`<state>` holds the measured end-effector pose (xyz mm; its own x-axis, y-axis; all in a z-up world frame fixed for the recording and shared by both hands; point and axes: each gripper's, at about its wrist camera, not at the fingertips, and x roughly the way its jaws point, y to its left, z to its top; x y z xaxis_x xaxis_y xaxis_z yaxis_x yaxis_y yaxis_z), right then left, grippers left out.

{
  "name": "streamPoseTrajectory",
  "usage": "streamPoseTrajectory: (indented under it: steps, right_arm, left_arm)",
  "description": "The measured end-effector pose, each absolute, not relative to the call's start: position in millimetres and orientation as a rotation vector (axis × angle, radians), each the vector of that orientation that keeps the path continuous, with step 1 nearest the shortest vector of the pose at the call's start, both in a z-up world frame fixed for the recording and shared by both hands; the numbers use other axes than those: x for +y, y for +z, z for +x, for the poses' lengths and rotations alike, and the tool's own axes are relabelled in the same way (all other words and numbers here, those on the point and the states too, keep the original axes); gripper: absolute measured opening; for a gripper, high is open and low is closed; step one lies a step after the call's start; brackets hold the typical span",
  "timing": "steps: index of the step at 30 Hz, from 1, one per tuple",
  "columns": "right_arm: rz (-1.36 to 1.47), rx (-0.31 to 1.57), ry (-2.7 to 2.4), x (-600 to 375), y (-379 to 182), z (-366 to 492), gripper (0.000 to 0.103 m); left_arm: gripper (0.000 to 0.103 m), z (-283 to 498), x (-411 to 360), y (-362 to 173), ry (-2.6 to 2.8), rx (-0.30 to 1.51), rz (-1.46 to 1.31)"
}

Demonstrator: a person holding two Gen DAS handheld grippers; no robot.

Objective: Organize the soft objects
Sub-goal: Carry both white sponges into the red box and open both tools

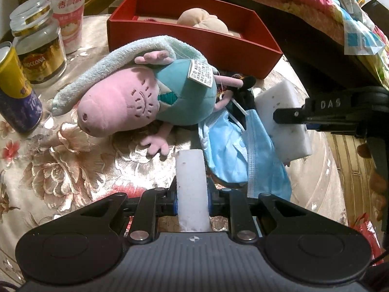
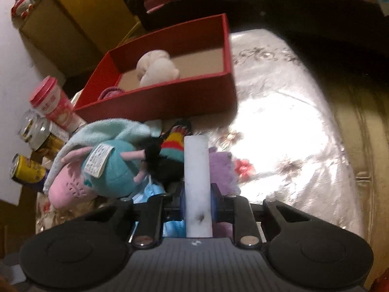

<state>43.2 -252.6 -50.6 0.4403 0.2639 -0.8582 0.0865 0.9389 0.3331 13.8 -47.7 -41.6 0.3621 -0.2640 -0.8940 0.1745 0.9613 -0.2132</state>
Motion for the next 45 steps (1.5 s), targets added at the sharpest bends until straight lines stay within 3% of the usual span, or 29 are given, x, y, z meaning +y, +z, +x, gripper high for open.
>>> streamPoseTrajectory:
  steps: [27, 45]
  right_arm:
    - [0.308, 0.800, 0.168, -232.8, 37.7, 50.0, 0.000]
    - [0.252, 0.764, 0.117, -234.4, 35.5, 115.5, 0.000]
  left_arm:
    - [0.018, 70.7, -42.7, 53.4, -0.240, 0.840, -0.069]
    - [0.018, 155.9, -61.0, 52.5, -0.202, 0.782, 0.005]
